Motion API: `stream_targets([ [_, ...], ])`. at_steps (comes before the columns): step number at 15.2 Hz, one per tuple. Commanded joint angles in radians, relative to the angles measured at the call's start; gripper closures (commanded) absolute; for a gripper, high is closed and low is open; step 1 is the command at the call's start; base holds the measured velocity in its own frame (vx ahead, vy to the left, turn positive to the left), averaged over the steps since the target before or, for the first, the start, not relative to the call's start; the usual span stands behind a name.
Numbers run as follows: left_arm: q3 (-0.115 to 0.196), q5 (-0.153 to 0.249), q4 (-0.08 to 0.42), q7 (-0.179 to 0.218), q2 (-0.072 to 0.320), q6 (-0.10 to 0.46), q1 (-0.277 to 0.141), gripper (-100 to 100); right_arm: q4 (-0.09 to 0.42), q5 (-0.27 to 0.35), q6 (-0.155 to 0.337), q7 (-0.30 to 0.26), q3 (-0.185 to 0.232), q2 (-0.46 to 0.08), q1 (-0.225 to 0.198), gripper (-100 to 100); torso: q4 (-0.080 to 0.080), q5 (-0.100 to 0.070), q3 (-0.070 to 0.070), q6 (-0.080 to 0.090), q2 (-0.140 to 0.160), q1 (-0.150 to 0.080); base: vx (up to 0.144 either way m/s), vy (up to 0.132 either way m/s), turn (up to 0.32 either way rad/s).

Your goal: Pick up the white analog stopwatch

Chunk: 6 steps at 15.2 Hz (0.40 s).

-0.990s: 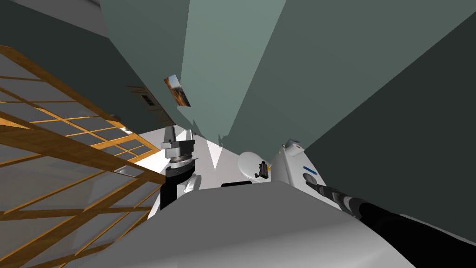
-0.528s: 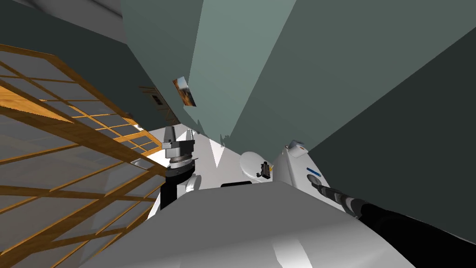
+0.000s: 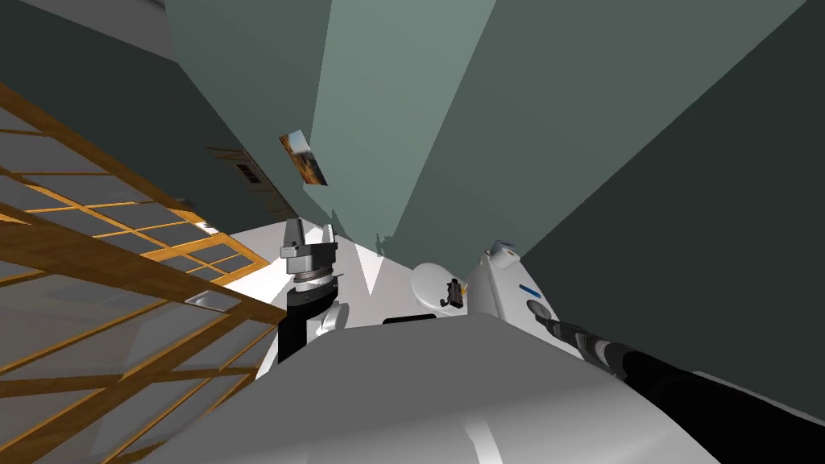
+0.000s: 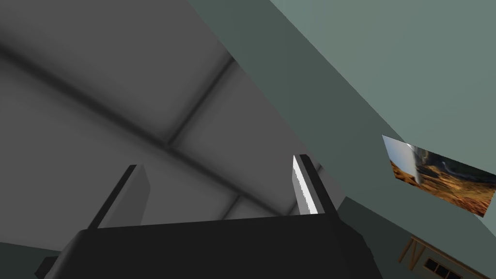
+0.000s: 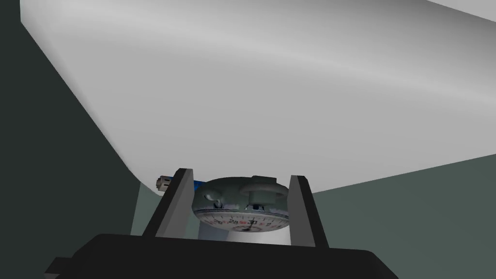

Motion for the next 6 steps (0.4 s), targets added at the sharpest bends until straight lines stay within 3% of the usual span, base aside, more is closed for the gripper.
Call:
stream_targets([
  [1,0.0,0.0,0.0,0.0,0.0,0.0,0.0,0,-0.045,0.01,0.015,0.007,-0.013,-0.001,0.021,100,0.0,0.0,0.0,0.0,0.0,0.0,0.065,-0.055,-0.147],
  [5,0.0,0.0,0.0,0.0,0.0,0.0,0.0,0,-0.111,0.022,0.032,0.017,-0.037,-0.003,0.058,100,0.0,0.0,0.0,-0.001,0.0,0.0,0.049,-0.041,-0.132],
  [6,0.0,0.0,0.0,0.0,0.0,0.0,0.0,0,-0.089,0.017,0.028,0.012,-0.027,-0.002,0.044,100,0.0,0.0,0.0,-0.001,0.0,0.001,0.029,-0.018,-0.058],
])
